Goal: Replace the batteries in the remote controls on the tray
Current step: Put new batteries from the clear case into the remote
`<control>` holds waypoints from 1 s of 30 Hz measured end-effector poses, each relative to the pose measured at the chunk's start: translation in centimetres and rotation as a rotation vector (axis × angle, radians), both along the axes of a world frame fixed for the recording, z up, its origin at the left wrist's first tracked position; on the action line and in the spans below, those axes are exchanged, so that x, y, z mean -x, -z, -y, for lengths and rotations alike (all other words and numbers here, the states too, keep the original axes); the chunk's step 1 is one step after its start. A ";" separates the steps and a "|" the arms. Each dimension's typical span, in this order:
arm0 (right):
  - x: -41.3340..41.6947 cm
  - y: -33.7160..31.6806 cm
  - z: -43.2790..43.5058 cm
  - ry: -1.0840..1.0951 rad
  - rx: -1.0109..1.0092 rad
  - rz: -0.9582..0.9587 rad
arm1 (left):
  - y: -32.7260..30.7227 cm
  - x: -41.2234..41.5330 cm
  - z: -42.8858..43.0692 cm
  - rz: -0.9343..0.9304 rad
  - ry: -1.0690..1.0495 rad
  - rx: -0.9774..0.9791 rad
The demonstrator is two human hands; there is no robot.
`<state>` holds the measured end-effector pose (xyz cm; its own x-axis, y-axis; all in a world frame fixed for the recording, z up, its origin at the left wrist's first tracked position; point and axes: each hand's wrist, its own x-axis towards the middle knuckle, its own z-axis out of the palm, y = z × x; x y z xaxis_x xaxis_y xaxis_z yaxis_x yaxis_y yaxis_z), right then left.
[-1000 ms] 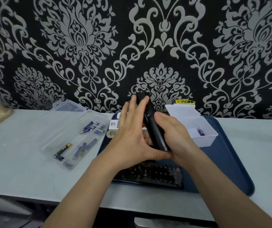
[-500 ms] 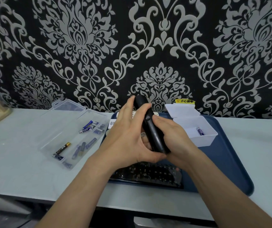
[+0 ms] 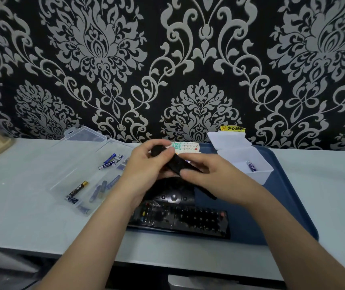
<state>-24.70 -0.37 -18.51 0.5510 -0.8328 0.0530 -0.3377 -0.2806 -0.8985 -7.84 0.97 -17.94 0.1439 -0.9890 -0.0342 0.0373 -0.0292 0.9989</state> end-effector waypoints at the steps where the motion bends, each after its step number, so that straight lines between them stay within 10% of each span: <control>1: 0.4 -0.1 -0.1 -0.026 -0.036 -0.021 | 0.1 0.0 0.0 0.024 0.002 -0.001; 11: 10.9 -2.1 -0.6 -0.036 -0.148 -0.377 | 1.6 3.7 0.7 0.400 0.281 0.170; 17: 14.9 -1.1 -0.1 0.646 -0.249 0.374 | 3.5 6.3 1.1 1.185 0.383 0.265; 30: 14.1 3.6 3.0 0.962 -0.032 -0.232 | 3.6 6.9 3.1 1.276 0.211 0.407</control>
